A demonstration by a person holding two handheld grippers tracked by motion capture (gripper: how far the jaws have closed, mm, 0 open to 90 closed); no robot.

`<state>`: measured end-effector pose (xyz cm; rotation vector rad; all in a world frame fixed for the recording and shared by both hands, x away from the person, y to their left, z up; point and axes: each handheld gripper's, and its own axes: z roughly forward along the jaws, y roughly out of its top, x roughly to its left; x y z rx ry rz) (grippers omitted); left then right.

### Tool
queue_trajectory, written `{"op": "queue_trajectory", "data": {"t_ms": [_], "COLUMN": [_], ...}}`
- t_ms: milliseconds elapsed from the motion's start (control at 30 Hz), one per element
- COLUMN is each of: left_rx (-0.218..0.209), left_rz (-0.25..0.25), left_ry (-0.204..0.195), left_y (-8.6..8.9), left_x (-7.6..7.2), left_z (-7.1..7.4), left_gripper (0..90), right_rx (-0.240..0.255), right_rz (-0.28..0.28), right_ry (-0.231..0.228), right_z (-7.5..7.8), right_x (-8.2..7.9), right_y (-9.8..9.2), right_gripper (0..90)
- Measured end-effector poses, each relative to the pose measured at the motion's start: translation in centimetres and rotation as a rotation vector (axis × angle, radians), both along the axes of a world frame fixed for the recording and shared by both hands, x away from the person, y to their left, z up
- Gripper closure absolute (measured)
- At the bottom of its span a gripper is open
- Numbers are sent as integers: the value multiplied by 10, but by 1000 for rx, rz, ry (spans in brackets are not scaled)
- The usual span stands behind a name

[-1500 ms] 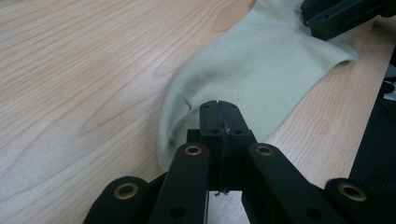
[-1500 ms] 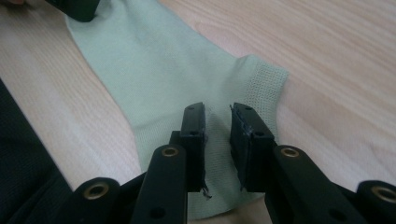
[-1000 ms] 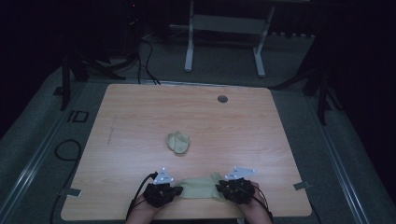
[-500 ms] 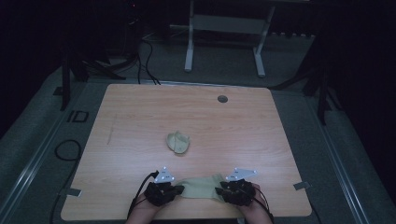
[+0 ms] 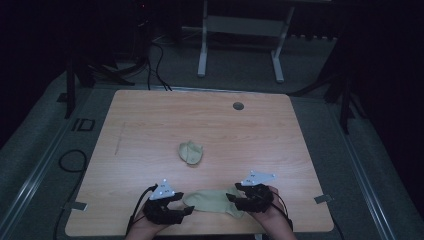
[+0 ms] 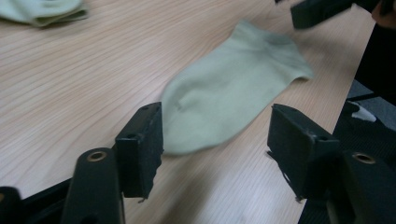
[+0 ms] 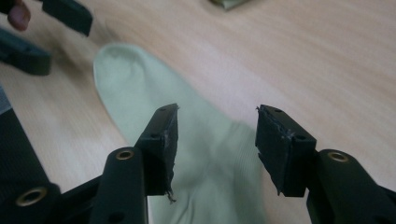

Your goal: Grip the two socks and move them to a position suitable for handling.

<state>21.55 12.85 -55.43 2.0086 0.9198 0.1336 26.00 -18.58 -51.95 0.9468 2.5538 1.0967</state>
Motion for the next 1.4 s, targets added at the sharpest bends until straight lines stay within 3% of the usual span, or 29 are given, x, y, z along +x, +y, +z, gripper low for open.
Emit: {"op": "queue_trajectory", "data": {"t_ms": [167, 333, 700, 767, 933, 1133, 1400], "left_rx": [9, 5, 24, 32, 28, 10, 1], "left_rz": [51, 99, 130, 140, 155, 170, 175], "left_ry": [-32, -55, -38, -42, -43, -24, -43], "left_y": [23, 32, 37, 36, 39, 41, 43], "left_x": [-3, 3, 6, 6, 8, 9, 8], "left_z": [-2, -2, -9, -10, -11, -14, -12], "left_gripper": [341, 341, 342, 342, 342, 342, 342], "right_rx": [4, -1, -19, -39, -68, -95, -153], "right_rz": [-4, 17, 44, 44, 43, 15, -81], "right_ry": [-14, -13, -26, -24, -13, 26, 34], "right_z": [6, 5, 16, 14, 10, 1, -18], "right_x": [17, 33, 74, 87, 105, 132, 160], "right_y": [9, 22, 68, 86, 109, 138, 164], "right_gripper": [464, 434, 455, 456, 476, 494, 442]}}
